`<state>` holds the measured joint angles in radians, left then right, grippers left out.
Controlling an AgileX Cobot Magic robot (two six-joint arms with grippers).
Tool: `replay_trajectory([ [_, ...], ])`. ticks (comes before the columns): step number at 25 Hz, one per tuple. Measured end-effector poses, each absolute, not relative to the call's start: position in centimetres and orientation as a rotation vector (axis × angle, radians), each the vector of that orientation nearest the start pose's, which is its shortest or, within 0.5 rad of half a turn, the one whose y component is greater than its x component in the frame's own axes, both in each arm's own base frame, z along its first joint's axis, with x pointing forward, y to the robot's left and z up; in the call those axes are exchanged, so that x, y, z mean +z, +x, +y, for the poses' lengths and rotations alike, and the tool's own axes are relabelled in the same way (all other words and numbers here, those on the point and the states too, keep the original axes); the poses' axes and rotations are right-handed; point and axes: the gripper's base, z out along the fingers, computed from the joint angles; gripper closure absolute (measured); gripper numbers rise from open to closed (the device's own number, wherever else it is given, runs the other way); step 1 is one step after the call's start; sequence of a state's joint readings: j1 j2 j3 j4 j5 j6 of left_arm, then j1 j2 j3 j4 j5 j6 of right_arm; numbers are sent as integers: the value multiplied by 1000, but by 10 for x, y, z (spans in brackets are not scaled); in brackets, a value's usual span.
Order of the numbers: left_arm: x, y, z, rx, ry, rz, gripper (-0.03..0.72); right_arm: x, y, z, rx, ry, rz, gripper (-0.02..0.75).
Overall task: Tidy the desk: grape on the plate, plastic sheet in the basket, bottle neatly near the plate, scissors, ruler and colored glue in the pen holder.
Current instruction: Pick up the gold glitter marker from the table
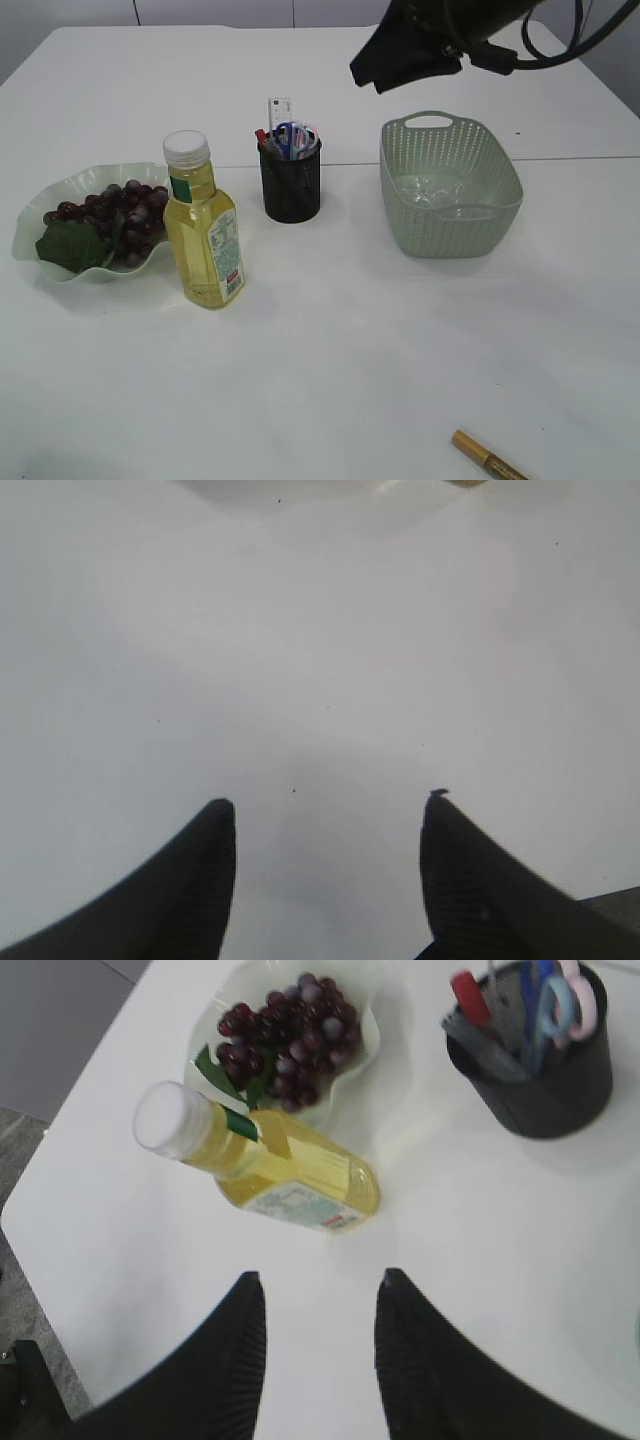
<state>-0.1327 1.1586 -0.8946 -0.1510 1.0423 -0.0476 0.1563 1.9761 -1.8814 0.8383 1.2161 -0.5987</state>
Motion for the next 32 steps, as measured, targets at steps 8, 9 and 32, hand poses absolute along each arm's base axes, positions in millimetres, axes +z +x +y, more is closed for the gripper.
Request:
replay_trajectory([
  [8,290,201,-39,-245,44,2790,255,311,359,114,930,-580,2613,468],
  [9,290,202,-39,-245,44,2786,255,307,349,111,912,-581,2646,468],
  [32,292,205,-39,-246,39,2748,255,234,195,66,448,-743,2844,468],
])
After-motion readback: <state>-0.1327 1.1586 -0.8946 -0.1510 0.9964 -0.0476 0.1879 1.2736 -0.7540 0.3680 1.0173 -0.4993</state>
